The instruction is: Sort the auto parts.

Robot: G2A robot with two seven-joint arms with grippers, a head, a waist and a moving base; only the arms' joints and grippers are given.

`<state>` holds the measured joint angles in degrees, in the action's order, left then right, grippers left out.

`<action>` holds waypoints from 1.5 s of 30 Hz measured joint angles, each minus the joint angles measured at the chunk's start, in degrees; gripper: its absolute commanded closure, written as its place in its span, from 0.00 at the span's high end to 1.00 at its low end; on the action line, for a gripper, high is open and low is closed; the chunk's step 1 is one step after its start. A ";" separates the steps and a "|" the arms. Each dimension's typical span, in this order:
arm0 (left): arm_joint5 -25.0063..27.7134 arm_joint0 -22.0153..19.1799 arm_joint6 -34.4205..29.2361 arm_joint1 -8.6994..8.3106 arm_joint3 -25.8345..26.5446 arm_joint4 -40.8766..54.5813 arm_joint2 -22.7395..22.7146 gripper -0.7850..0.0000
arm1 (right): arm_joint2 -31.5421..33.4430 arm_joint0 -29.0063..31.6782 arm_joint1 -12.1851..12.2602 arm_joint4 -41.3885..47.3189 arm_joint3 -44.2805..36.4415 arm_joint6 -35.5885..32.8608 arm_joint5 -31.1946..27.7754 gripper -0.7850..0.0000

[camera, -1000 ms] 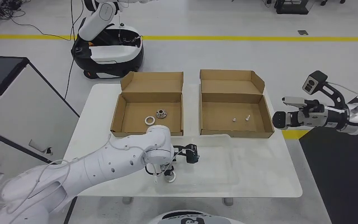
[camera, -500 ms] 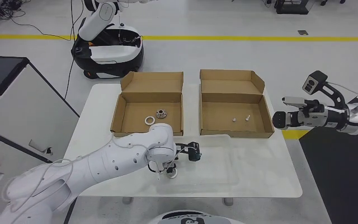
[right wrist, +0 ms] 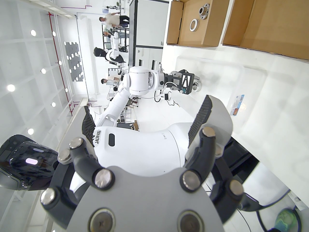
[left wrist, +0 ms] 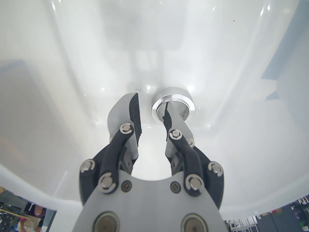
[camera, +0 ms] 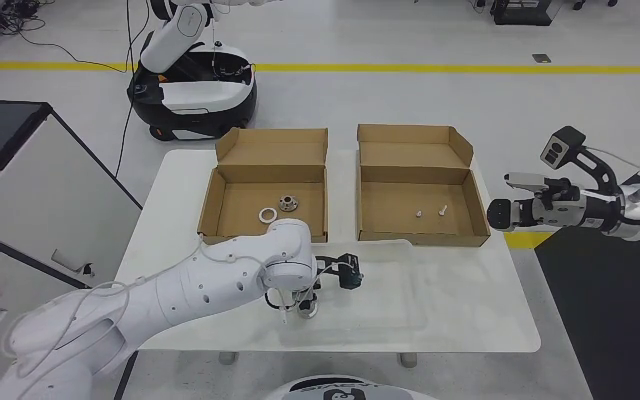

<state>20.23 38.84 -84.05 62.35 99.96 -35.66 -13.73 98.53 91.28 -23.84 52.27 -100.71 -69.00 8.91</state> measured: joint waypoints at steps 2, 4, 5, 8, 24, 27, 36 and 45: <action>0.06 -0.06 0.06 0.03 -0.28 0.31 0.22 0.35 | 0.00 0.00 0.00 0.00 0.00 0.00 0.00 1.00; 0.17 -0.03 0.17 0.07 -0.65 0.64 0.41 0.34 | 0.00 0.00 0.00 0.00 0.00 0.00 0.00 1.00; 0.21 0.01 0.21 0.09 -0.80 0.82 0.45 0.34 | 0.00 0.00 0.00 0.00 0.00 0.00 0.00 1.00; 0.22 0.05 0.23 0.15 -1.16 1.37 0.68 0.33 | 0.00 0.00 0.00 0.00 0.00 0.00 0.00 1.00; 0.82 -0.96 0.82 0.45 -3.23 1.68 2.13 0.00 | 0.00 0.00 0.00 0.00 0.00 0.00 0.00 1.00; 1.04 -1.24 1.21 0.63 -3.24 1.79 1.72 0.00 | 0.00 0.00 0.00 0.00 0.00 0.00 0.00 1.00; -1.00 -3.44 1.31 1.09 -0.37 2.19 -1.59 0.00 | 0.00 0.00 0.00 0.00 0.00 0.00 0.00 1.00; -0.12 -6.43 5.71 2.91 1.44 1.15 -3.98 0.00 | 0.00 0.00 0.00 0.00 0.00 0.00 0.00 1.00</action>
<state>20.11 32.41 -78.34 65.26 101.40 -34.51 -17.72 98.53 91.28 -23.84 52.27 -100.71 -69.00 8.91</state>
